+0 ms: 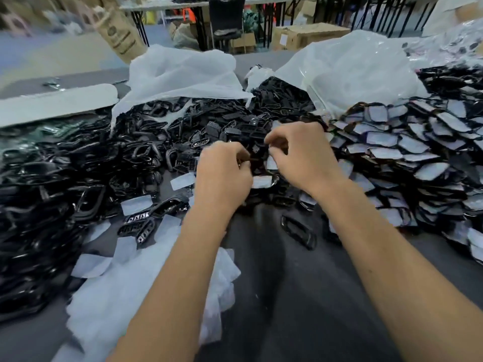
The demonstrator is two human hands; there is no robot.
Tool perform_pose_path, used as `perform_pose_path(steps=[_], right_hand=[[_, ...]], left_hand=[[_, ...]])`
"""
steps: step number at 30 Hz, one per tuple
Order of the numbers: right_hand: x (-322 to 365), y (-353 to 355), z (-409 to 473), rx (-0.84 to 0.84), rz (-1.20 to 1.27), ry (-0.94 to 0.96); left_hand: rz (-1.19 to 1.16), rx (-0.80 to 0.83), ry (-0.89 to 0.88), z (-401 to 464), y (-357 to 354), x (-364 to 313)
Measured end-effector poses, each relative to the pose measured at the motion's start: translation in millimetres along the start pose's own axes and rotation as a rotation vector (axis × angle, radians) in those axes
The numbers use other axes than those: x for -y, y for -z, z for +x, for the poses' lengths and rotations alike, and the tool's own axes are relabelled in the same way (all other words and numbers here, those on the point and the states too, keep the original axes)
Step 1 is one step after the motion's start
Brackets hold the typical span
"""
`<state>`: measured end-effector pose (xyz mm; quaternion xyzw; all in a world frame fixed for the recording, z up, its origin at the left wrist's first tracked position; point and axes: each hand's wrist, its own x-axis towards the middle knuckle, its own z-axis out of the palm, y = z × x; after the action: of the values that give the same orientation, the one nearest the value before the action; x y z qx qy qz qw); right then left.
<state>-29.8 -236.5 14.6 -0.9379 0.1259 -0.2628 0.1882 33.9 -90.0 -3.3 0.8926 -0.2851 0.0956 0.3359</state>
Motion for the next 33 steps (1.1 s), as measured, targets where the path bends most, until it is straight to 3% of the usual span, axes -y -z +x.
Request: perform_pose_path(steps=[6,9,12,15,19,23,29,33], right_hand=[[37.8,-55.7,3.5,0.092,-0.016,-0.068],[41.3,-72.7,6.3,0.164,-0.077,-0.054],[42.9,-78.4,9.4,0.181,-0.092,-0.078],[42.6,-78.5,9.5,0.089,-0.067,-0.094],[55.3,-76.6,-2.9,-0.099,0.29,-0.113],[77.1,-85.4,-31.9,-0.087,0.613,-0.056],[73.9,-97.1,-43.0,-0.019,0.72,-0.062],[71.1,-97.9,-41.7,-0.008,0.778,-0.104]], left_hand=[[0.093,-0.085,0.237,-27.7,54.3,78.8],[0.249,-0.098,0.33,-34.3,70.7,110.5],[0.265,-0.076,0.351,-39.1,70.9,126.7],[0.215,-0.135,0.327,-40.1,63.8,127.4],[0.066,-0.198,0.345,-37.4,59.9,126.2],[0.009,-0.223,0.316,-38.5,58.3,126.4],[-0.03,-0.312,0.286,-39.7,59.4,123.7],[0.005,-0.231,0.294,-39.5,56.2,121.7]])
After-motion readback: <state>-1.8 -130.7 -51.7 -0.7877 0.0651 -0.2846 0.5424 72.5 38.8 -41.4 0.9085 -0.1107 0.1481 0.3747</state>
